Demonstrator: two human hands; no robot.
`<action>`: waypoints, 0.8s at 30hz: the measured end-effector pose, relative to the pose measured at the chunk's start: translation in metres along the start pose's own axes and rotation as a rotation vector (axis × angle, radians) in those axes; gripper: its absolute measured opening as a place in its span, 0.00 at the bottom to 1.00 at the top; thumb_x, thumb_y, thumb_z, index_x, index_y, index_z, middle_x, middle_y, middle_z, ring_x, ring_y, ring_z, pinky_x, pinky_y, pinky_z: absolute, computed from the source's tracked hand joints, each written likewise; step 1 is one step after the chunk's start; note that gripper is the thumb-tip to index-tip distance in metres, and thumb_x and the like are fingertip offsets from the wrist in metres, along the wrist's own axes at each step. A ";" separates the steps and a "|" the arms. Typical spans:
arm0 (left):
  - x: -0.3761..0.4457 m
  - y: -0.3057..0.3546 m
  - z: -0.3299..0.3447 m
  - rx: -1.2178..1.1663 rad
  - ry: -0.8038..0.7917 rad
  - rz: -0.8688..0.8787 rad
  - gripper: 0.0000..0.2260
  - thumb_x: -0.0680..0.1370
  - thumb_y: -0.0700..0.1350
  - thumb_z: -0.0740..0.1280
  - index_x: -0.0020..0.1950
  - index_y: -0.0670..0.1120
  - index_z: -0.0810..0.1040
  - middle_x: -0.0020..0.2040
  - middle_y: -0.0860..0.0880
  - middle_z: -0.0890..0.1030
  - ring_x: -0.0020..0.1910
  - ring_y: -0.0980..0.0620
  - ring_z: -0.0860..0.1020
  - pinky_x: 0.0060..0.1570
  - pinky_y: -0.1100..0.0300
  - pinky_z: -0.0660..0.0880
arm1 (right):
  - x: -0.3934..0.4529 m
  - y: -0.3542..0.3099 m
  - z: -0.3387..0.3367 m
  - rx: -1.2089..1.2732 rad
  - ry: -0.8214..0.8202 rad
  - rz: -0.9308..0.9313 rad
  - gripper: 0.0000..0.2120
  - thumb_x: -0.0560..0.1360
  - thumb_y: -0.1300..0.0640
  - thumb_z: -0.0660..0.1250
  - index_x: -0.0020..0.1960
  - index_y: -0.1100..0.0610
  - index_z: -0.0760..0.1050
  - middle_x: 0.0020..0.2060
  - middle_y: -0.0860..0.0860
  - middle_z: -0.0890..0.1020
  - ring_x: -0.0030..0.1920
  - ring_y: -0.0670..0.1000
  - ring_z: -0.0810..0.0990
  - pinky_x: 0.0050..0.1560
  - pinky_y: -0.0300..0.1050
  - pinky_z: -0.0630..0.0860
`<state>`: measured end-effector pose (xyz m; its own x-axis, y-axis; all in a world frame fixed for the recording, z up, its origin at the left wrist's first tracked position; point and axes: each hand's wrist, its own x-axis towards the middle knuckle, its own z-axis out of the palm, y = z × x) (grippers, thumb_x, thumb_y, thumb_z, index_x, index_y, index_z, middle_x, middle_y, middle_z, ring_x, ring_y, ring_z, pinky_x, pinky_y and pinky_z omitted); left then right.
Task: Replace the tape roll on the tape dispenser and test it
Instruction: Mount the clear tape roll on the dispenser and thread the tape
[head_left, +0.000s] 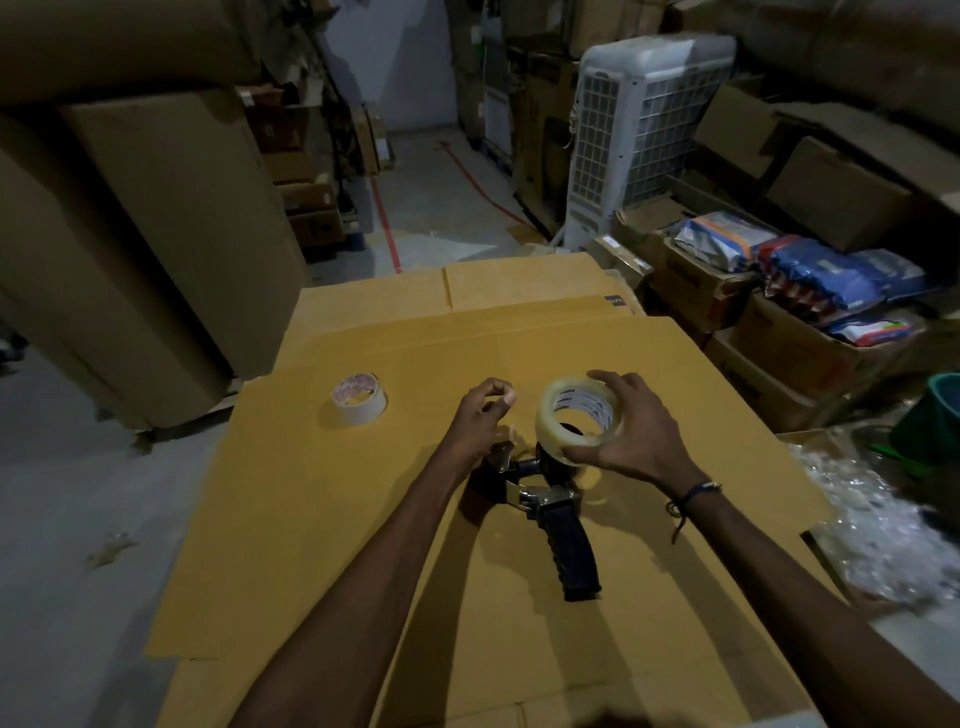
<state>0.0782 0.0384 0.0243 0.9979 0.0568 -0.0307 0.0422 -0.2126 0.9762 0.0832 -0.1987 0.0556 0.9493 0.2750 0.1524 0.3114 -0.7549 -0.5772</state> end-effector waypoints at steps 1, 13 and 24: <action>0.003 -0.002 0.001 0.000 -0.009 0.002 0.07 0.87 0.45 0.63 0.52 0.44 0.75 0.58 0.48 0.76 0.56 0.51 0.73 0.52 0.62 0.69 | -0.002 0.001 0.004 0.002 0.018 0.027 0.57 0.54 0.23 0.71 0.78 0.47 0.67 0.63 0.49 0.74 0.60 0.53 0.77 0.53 0.53 0.79; 0.037 -0.041 -0.006 0.064 -0.070 0.001 0.07 0.87 0.46 0.63 0.52 0.45 0.75 0.55 0.49 0.76 0.52 0.56 0.75 0.49 0.65 0.70 | -0.011 -0.013 0.051 -0.039 0.179 0.205 0.54 0.55 0.24 0.76 0.73 0.51 0.71 0.64 0.49 0.74 0.62 0.54 0.78 0.52 0.52 0.81; 0.050 -0.068 -0.007 0.051 -0.089 -0.055 0.06 0.87 0.46 0.63 0.52 0.47 0.76 0.53 0.52 0.77 0.52 0.53 0.75 0.53 0.56 0.70 | -0.004 -0.009 0.066 0.001 0.131 0.245 0.55 0.54 0.23 0.76 0.76 0.45 0.68 0.67 0.51 0.72 0.66 0.57 0.76 0.53 0.55 0.82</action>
<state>0.1249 0.0629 -0.0417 0.9943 -0.0166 -0.1050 0.0971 -0.2609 0.9605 0.0737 -0.1542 0.0073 0.9938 0.0050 0.1107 0.0720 -0.7890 -0.6102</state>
